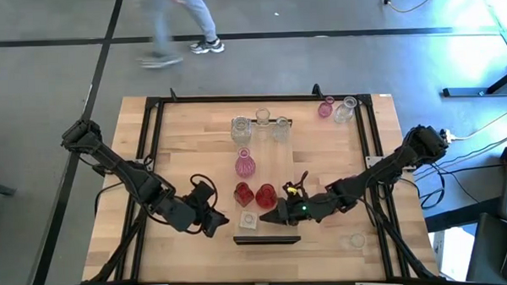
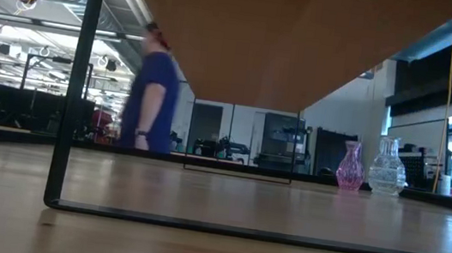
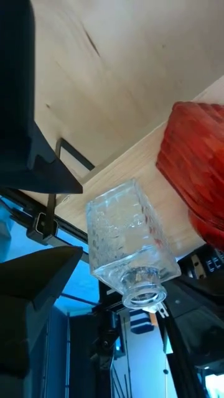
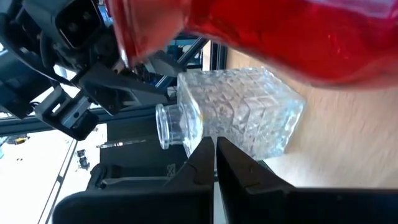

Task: Sort vases onto shelf
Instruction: Put the transparent vase on the shelf, then put the transparent vase on the shelf aligned with the other transparent vase

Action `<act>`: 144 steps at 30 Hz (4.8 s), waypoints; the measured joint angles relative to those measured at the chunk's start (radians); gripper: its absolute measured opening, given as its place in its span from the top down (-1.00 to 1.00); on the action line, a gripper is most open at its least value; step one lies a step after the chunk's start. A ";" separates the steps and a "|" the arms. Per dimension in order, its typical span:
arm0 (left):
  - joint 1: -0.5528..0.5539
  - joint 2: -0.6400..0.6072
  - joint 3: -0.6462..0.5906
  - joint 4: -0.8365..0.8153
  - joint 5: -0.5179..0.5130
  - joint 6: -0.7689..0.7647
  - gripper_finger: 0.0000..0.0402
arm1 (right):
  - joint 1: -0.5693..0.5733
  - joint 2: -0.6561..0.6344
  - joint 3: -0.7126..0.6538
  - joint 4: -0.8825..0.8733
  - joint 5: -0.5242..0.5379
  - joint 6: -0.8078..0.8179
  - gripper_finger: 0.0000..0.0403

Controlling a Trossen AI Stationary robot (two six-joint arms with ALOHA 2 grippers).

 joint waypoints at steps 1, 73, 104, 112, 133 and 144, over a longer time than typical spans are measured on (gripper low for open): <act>0.004 0.000 0.000 0.000 0.001 0.001 0.31 | -0.004 0.000 0.000 0.000 -0.003 -0.001 0.97; 0.051 0.000 0.001 0.008 -0.004 0.105 0.31 | 0.615 -0.366 0.226 -1.536 -0.149 0.522 0.24; 0.033 0.000 0.001 0.008 0.019 0.078 0.31 | 0.517 -0.303 0.174 -1.404 -0.293 0.369 0.98; 0.028 0.000 0.001 0.002 0.018 0.078 0.31 | 0.357 -0.301 0.326 -1.528 -0.306 0.125 0.99; -0.058 0.000 0.001 -0.045 -0.060 0.016 0.31 | -0.037 0.008 0.969 -1.919 -0.408 -0.600 1.00; -0.059 0.000 0.001 -0.047 -0.063 0.000 0.31 | -0.105 0.085 1.056 -1.919 -0.453 -0.751 1.00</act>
